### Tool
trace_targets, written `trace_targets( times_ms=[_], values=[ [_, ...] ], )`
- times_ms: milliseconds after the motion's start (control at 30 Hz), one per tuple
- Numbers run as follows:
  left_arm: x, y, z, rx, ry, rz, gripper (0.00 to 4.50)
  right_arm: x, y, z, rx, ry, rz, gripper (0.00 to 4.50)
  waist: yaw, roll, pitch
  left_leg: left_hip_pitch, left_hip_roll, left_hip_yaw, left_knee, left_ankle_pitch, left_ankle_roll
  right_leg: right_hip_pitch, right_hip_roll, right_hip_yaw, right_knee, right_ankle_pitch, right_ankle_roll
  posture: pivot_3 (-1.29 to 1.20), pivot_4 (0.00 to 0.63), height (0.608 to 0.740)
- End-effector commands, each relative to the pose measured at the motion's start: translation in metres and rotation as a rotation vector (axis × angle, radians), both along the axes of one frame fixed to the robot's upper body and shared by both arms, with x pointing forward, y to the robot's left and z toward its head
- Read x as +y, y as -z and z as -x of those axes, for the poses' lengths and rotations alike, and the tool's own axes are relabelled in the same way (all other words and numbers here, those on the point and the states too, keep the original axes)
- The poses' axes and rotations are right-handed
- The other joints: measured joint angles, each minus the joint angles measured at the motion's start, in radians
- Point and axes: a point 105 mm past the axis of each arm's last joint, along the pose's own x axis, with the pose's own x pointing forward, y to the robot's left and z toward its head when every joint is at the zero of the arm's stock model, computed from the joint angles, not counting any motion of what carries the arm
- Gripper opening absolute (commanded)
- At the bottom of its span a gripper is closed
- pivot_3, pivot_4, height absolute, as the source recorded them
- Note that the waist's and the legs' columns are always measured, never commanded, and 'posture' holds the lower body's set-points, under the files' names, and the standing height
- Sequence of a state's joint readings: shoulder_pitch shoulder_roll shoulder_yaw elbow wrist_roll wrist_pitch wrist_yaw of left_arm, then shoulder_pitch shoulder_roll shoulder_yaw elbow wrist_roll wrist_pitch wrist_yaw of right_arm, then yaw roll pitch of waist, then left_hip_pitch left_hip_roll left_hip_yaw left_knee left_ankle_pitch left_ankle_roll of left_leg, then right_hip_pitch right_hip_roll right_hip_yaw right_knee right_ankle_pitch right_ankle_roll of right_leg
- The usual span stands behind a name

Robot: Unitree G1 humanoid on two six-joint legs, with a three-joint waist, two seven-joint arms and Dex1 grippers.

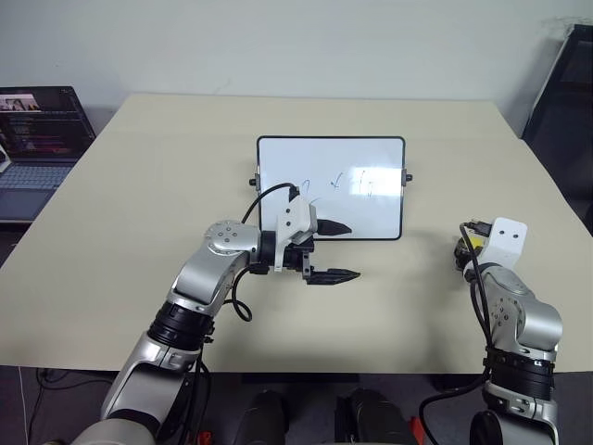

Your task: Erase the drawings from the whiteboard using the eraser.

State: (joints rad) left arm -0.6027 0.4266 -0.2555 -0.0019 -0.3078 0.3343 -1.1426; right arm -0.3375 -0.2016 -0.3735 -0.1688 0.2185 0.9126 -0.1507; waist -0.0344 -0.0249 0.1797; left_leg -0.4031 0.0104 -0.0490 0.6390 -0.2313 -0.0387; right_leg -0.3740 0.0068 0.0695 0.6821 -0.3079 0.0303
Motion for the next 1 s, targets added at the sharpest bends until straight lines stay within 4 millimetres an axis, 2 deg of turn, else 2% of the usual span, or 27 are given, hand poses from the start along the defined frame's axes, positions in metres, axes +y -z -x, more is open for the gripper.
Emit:
trace_targets(
  times_ms=[33, 167, 267, 433, 633, 767, 867, 1000],
  values=[
    [-0.002, -0.011, 0.000, -0.049, 0.009, 0.018, 4.50, -0.005, -0.013, -0.001, -0.054, 0.006, 0.007, 1.17, 0.000, 0.000, 0.000, 0.000, 0.000, 0.000, 0.000, 0.000, 0.000, 0.000, 0.000, 0.000, 0.000, 0.000, 0.000, 0.00, 0.150, 0.740],
    [0.005, -0.008, -0.003, -0.031, -0.039, 0.022, 4.50, -0.002, -0.019, 0.000, -0.084, -0.028, 0.012, 1.16, 0.000, 0.000, 0.000, 0.000, 0.000, 0.000, 0.000, 0.000, 0.000, 0.000, 0.000, 0.000, 0.000, 0.000, 0.000, 0.00, 0.150, 0.740],
    [0.013, -0.004, -0.009, -0.022, -0.117, 0.018, 4.50, 0.007, -0.032, 0.002, -0.141, -0.105, 0.042, 1.16, 0.000, 0.001, 0.000, 0.000, 0.000, 0.000, 0.000, 0.000, 0.000, 0.000, 0.000, 0.000, 0.000, 0.000, 0.000, 0.00, 0.150, 0.740],
    [0.028, 0.003, -0.018, -0.041, -0.257, -0.013, 4.50, 0.042, -0.051, 0.015, -0.223, -0.335, 0.147, 1.16, -0.001, 0.001, 0.000, 0.000, 0.000, -0.001, 0.000, 0.000, 0.000, 0.000, 0.000, 0.000, 0.000, 0.000, 0.000, 0.00, 0.150, 0.740],
    [0.040, -0.010, -0.029, -0.034, -0.395, 0.052, 4.50, 0.102, -0.082, 0.027, -0.314, -0.672, 0.255, 1.15, -0.001, 0.001, 0.001, 0.000, 0.000, -0.001, 0.000, 0.000, 0.000, 0.000, 0.000, 0.000, 0.000, -0.001, 0.002, 0.00, 0.150, 0.740],
    [0.041, -0.013, -0.031, -0.077, -0.412, -0.012, 4.50, 0.125, -0.100, 0.011, -0.330, -0.761, 0.336, 1.15, -0.001, 0.000, 0.001, 0.000, 0.000, -0.001, 0.001, 0.000, 0.000, 0.000, 0.000, -0.001, 0.000, -0.001, 0.002, 0.00, 0.150, 0.740],
    [0.039, -0.023, -0.034, -0.084, -0.419, -0.021, 4.50, 0.142, -0.111, -0.010, -0.334, -0.809, 0.391, 1.15, 0.000, 0.000, 0.001, 0.000, 0.000, -0.001, 0.001, 0.000, 0.000, 0.000, 0.000, -0.001, 0.000, 0.000, 0.001, 0.00, 0.150, 0.740],
    [0.040, -0.024, -0.037, -0.081, -0.434, -0.058, 4.50, 0.157, -0.117, -0.037, -0.316, -0.836, 0.468, 1.15, 0.001, 0.000, 0.001, 0.000, 0.000, -0.001, 0.001, 0.000, 0.000, 0.000, 0.000, -0.002, 0.000, 0.000, 0.000, 0.00, 0.150, 0.740]
  ],
)
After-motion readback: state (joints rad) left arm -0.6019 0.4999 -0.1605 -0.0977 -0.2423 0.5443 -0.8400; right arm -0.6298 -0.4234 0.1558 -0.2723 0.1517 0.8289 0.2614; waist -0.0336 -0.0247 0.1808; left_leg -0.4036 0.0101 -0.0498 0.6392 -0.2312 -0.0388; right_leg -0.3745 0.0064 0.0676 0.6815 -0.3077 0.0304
